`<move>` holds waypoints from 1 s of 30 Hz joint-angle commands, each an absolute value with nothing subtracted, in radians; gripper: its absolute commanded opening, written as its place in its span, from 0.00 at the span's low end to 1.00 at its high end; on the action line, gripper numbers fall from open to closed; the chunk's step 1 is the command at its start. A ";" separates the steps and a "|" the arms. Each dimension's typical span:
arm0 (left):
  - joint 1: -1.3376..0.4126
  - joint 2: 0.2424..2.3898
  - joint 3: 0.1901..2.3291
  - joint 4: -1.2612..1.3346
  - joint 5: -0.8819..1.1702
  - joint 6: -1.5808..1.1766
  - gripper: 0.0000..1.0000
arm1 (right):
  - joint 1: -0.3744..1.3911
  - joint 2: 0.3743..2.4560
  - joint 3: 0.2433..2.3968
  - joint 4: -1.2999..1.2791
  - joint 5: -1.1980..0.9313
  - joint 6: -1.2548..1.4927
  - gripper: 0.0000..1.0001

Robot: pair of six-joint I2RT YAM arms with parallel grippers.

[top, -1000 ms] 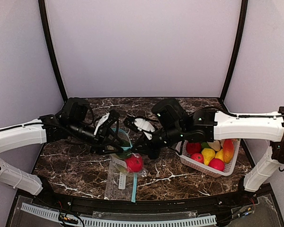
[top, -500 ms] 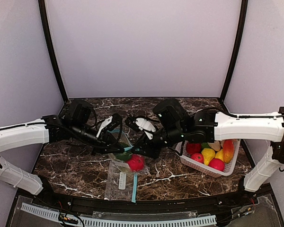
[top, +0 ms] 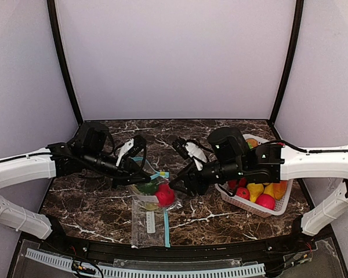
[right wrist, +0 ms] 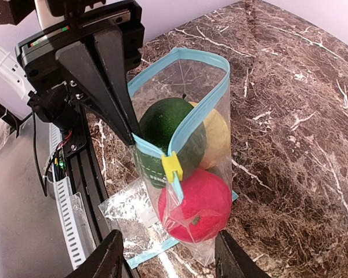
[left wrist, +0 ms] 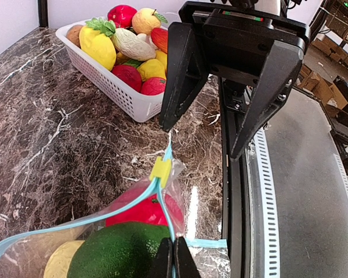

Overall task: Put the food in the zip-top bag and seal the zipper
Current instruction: Pass from the right arm to the left, then pass from the left arm to the right

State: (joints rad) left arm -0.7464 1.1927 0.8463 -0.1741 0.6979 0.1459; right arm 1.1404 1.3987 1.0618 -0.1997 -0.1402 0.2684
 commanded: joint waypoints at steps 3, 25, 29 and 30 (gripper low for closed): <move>-0.752 1.180 0.836 -0.156 0.717 0.139 0.01 | 1.143 1.419 1.081 -0.118 -0.102 0.325 0.48; -0.750 1.178 0.842 -0.162 0.730 0.139 0.01 | 1.103 1.487 1.108 -0.043 -0.219 0.352 0.00; -0.751 1.177 0.883 -0.187 0.725 0.128 0.32 | 1.102 1.477 1.103 -0.040 -0.225 0.347 0.00; -0.750 1.175 0.908 -0.196 0.722 0.128 0.47 | 1.103 1.475 1.104 -0.040 -0.227 0.345 0.00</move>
